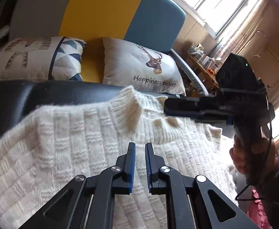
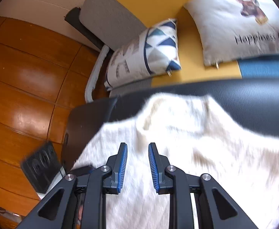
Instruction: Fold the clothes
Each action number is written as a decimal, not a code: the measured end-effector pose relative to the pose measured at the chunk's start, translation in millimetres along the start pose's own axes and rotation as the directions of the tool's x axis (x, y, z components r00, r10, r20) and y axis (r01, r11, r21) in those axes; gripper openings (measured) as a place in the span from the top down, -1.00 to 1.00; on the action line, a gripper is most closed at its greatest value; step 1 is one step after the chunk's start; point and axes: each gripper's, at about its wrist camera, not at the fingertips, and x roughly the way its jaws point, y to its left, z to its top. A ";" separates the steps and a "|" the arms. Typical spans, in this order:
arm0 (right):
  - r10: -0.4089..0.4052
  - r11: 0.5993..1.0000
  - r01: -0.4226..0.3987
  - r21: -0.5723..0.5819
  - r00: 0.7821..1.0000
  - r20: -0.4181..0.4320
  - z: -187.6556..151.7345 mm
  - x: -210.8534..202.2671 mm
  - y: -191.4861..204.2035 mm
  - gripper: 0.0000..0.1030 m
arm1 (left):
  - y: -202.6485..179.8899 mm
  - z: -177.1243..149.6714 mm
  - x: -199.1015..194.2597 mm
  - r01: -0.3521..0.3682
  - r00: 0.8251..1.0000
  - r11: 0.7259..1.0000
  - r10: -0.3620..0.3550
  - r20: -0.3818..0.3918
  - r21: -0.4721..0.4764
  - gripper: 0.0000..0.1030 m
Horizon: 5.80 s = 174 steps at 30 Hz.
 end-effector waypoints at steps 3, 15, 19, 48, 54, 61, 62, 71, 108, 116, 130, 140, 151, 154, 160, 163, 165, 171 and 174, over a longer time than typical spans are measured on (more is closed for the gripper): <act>-0.090 0.995 0.091 0.028 0.996 -0.021 -10.3 3.8 -16.0 0.54 | -1.1 18.5 25.0 -0.055 0.997 0.998 0.055 -0.048 0.013 0.79; 0.004 0.997 -0.012 0.072 0.995 0.101 -54.4 -31.5 -31.8 0.54 | 23.8 4.1 10.4 -0.007 0.999 0.974 -0.002 -0.038 -0.224 0.76; 0.001 0.999 -0.007 0.051 0.994 0.107 -111.4 -63.9 -19.1 0.54 | 15.3 -39.0 -47.8 0.026 1.000 0.973 -0.024 0.009 -0.229 0.64; -0.495 0.868 0.496 -0.006 0.868 0.042 -345.6 -153.8 -18.7 0.76 | -0.5 -246.9 -189.8 -0.328 0.945 0.924 0.318 -0.082 -0.195 0.91; -0.426 0.905 0.421 0.062 0.901 0.083 -346.6 -171.9 -27.3 0.66 | 9.3 -244.4 -201.8 -0.286 0.958 0.913 0.280 -0.062 -0.292 0.87; -0.268 0.885 -0.002 0.466 0.816 0.512 -361.6 -309.3 -115.0 0.53 | -57.0 -200.6 -192.2 -0.217 0.974 0.971 0.223 0.049 -0.104 0.66; -0.298 0.853 -0.037 0.521 0.784 0.544 -363.2 -325.4 -131.6 0.52 | -67.8 -194.2 -179.0 -0.224 0.973 0.973 0.227 0.036 -0.063 0.66; -0.591 0.558 -0.283 0.780 0.524 0.613 -371.2 -421.1 -268.6 0.46 | -158.5 -130.5 -48.8 -0.091 0.989 0.986 0.106 -0.100 0.141 0.65; -0.382 0.867 0.073 0.493 0.733 0.564 -240.6 -345.9 -223.6 0.88 | -276.2 -20.0 99.1 0.315 0.885 0.948 -0.310 -0.348 -0.042 0.65; -0.430 0.888 0.264 0.375 0.765 0.479 -239.7 -318.1 -193.0 0.88 | -371.6 -15.2 182.2 0.405 0.749 0.885 -0.465 -0.472 -0.228 0.09; -0.526 0.851 0.450 0.273 0.734 0.429 -244.1 -296.4 -177.2 0.82 | -375.9 -18.3 234.3 0.251 0.748 0.923 -0.377 -0.547 -0.293 0.82; -0.181 0.888 -0.172 0.427 0.724 0.666 -288.6 -335.8 -197.2 0.39 | -361.1 31.5 154.6 0.350 0.865 0.919 -0.391 -0.315 -0.181 0.87; 0.181 0.489 -0.811 0.321 0.454 0.872 -321.6 -258.1 -215.9 -0.70 | -315.7 102.9 41.3 0.398 0.907 0.910 -0.410 -0.101 -0.120 0.86; 0.195 0.470 -0.814 0.341 0.473 0.859 -303.4 -238.6 -204.6 -0.70 | -298.4 109.6 14.7 0.401 0.910 0.909 -0.410 -0.064 -0.114 0.86; 0.214 0.451 -0.801 0.393 0.525 0.824 -260.3 -196.2 -184.2 -0.70 | -254.7 112.4 -39.0 0.442 0.897 0.888 -0.442 0.032 -0.127 0.86; 0.215 0.437 -0.802 0.408 0.534 0.818 -245.6 -177.2 -176.8 -0.70 | -228.0 112.0 -65.9 0.464 0.886 0.875 -0.456 0.085 -0.136 0.86; 0.208 0.441 -0.792 0.422 0.548 0.810 -236.1 -166.2 -172.4 -0.70 | -208.2 109.9 -84.7 0.484 0.874 0.862 -0.469 0.126 -0.147 0.86; 0.166 0.487 -0.748 0.452 0.587 0.792 -218.2 -150.2 -165.8 -0.70 | -139.2 91.7 -136.5 0.499 0.858 0.849 -0.456 0.238 -0.172 0.86; 0.149 0.521 -0.718 0.460 0.608 0.780 -215.3 -151.7 -161.9 -0.70 | -101.0 75.2 -142.9 0.468 0.874 0.859 -0.415 0.251 -0.208 0.86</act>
